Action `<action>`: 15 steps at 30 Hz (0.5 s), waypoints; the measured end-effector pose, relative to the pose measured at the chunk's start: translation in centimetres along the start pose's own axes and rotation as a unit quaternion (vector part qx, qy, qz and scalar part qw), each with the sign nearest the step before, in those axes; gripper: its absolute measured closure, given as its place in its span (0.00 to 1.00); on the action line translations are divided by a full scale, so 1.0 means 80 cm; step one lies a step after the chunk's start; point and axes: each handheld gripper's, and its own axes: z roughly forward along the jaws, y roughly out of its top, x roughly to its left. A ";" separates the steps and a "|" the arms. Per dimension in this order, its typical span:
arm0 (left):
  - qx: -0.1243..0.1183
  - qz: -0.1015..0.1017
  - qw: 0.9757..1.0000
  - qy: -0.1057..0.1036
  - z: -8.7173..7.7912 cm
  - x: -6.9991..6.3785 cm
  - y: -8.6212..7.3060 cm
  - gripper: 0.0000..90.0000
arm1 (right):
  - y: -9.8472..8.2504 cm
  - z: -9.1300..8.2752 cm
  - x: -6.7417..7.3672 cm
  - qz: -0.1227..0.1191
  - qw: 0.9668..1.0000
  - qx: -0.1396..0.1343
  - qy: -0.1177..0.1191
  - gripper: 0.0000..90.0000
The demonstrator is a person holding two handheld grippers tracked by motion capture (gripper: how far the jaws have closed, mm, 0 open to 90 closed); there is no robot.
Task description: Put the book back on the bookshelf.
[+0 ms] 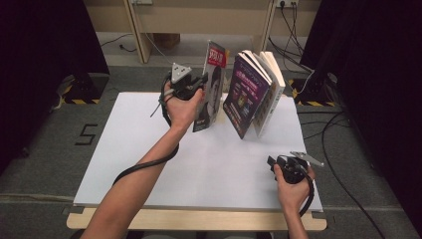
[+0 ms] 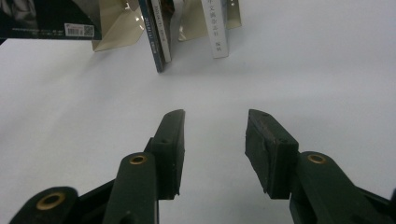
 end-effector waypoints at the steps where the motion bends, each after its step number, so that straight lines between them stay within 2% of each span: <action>1: -0.002 0.002 1.000 0.000 0.003 0.001 -0.002 0.97 | 0.000 0.000 0.000 -0.001 1.000 0.001 -0.001 0.64; 4: -0.006 0.004 1.000 0.003 0.011 0.002 -0.012 0.96 | -0.001 0.002 -0.001 -0.005 1.000 0.000 -0.002 0.64; 7: 0.000 0.004 1.000 0.008 0.018 0.005 -0.024 0.96 | -0.001 0.002 0.000 -0.002 1.000 0.006 0.002 0.64; 8: -0.005 0.007 1.000 0.009 0.019 0.006 -0.027 0.96 | -0.002 0.002 0.001 0.002 1.000 0.006 0.002 0.64; 10: -0.002 0.001 1.000 0.005 0.019 0.008 -0.028 0.96 | -0.002 0.002 0.001 0.001 1.000 0.007 0.003 0.64; 11: -0.001 0.006 1.000 0.006 0.019 0.008 -0.029 0.96 | -0.002 0.003 0.001 0.001 1.000 0.007 0.003 0.64; 15: 0.019 0.013 1.000 0.013 0.014 0.008 -0.033 0.95 | -0.002 0.002 0.001 0.000 1.000 0.008 0.003 0.64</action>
